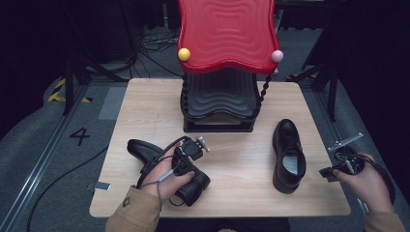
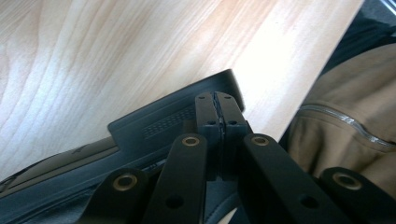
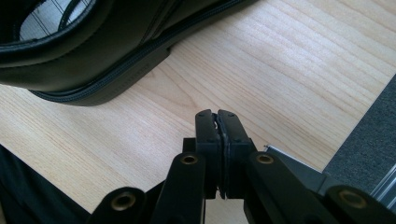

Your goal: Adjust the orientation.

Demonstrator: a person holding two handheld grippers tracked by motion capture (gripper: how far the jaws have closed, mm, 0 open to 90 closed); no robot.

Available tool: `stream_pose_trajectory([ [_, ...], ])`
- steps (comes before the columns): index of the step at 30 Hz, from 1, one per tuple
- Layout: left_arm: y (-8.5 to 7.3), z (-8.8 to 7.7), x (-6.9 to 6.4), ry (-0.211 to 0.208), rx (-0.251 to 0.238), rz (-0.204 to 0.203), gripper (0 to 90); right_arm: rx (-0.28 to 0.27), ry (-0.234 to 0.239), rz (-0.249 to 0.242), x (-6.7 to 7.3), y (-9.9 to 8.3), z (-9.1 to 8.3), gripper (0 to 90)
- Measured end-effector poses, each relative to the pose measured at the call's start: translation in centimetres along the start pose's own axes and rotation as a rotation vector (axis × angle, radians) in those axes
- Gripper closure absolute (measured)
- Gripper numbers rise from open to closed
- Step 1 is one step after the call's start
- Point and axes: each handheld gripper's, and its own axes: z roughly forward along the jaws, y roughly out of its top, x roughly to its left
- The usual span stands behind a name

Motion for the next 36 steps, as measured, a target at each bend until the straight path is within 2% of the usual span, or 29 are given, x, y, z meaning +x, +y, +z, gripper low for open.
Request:
stream_pose_trajectory([
  [5,0.1,0.5,0.3,0.017,0.017,-0.017,90.0,0.003,0.0,-0.005,0.0,0.1,0.1,88.5],
  [12,0.4,0.7,0.3,0.029,0.018,-0.018,90.0,0.004,-0.002,-0.003,0.2,0.0,0.2,88.2],
  [17,1.0,0.8,0.1,0.057,0.02,-0.011,90.0,0.0,-0.005,-0.002,0.2,-0.3,0.0,87.9],
  [36,3.6,1.3,1.6,0.071,0.001,-0.001,90.0,-0.034,-0.043,0.063,0.0,-3.5,-1.3,87.1],
])
